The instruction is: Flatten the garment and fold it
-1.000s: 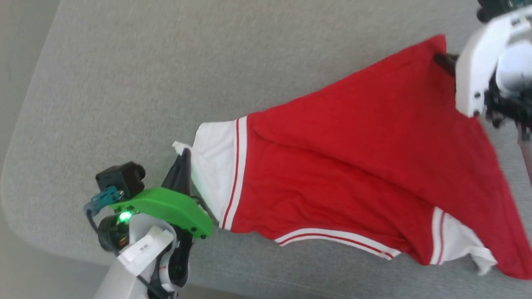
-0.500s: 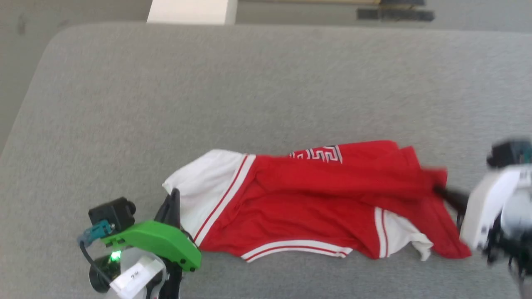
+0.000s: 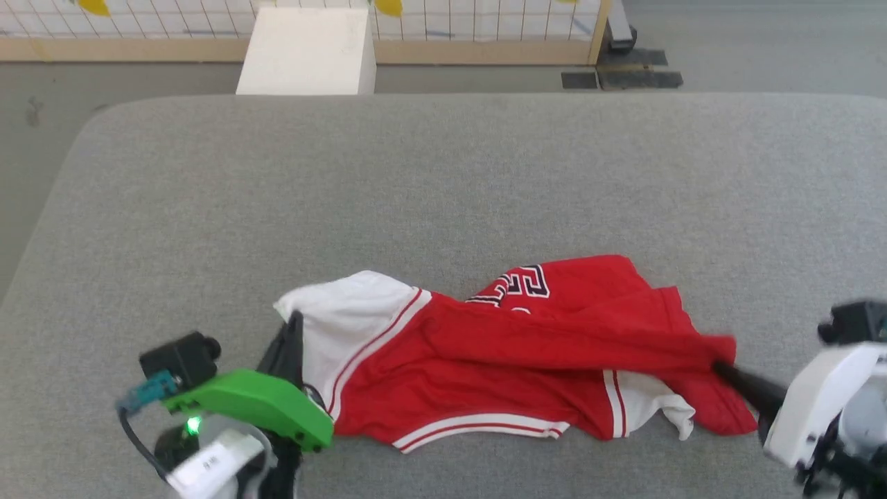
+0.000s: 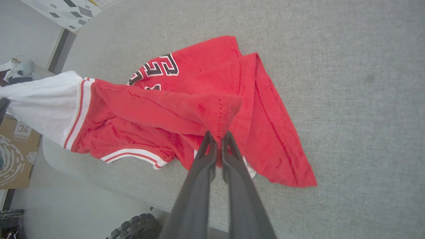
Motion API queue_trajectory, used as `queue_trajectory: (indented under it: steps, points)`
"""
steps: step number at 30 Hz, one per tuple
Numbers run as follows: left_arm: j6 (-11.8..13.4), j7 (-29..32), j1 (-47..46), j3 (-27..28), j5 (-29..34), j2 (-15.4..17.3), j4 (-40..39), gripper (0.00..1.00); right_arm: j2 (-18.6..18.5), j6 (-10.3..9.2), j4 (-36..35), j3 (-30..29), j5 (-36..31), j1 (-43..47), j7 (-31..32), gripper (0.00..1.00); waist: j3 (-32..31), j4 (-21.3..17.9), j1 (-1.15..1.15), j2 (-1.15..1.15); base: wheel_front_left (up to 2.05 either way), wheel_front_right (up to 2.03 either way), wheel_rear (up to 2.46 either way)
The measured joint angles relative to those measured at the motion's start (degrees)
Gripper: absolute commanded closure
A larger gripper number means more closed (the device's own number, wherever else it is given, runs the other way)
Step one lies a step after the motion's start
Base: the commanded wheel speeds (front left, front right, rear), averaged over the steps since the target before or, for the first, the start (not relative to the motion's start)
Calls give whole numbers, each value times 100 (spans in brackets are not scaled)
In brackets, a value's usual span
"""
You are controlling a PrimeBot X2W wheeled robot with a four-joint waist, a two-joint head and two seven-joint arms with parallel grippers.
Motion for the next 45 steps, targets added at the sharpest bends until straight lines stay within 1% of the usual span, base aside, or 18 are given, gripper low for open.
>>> queue_trajectory:
  steps: [2,5,9,11,14,17,23,32,36,38,41,43,45]
  points:
    - [-55,107,-162,24,-5,134,-29,100,-114,0,-104,26,51,-246,127,100,-53,1,0,0,0,0,0]
    - [-163,334,-732,68,13,369,-124,100,-367,0,-233,22,208,-806,380,100,-127,18,0,0,0,0,0]
    - [-331,681,-1839,71,82,557,-151,100,-712,0,-391,-97,361,-1525,857,100,-231,120,0,0,0,0,0]
    - [-394,828,-2356,43,168,650,-78,100,-799,0,-427,-190,398,-1875,1068,100,-285,167,0,0,0,0,0]
    - [-489,992,-3132,13,229,690,97,100,-921,0,-430,-326,405,-2388,1365,100,-370,238,0,0,0,0,0]
    - [-563,1084,-3767,5,271,717,285,100,-945,0,-382,-457,409,-2830,1529,100,-426,279,0,0,0,0,0]
    - [-679,1206,-4745,16,407,814,744,100,-980,0,-232,-511,338,-3480,1726,100,-435,278,0,0,0,0,0]
    - [-760,1352,-5512,-62,591,915,1430,100,-934,0,-4,-389,213,-4081,1995,100,-225,235,0,0,0,0,0]
    - [-724,1504,-6082,-135,728,945,1761,100,-882,0,176,-407,129,-4656,2138,100,68,221,0,0,0,0,0]
    - [-679,1552,-6462,-179,886,936,1904,100,-815,0,310,-453,40,-5060,2162,100,269,219,0,0,0,0,0]
    - [-682,1652,-7118,-278,1076,988,2192,100,-784,0,581,-438,-212,-5770,2148,100,607,209,0,0,0,0,0]
    - [-680,1682,-7571,-308,1270,1047,2429,100,-736,0,829,-414,-398,-6268,2029,100,849,196,0,0,0,0,0]
    - [-681,1679,-8078,-382,1521,1140,2659,100,-603,0,1144,-402,-637,-6833,1823,100,1127,173,1,0,0,0,0]
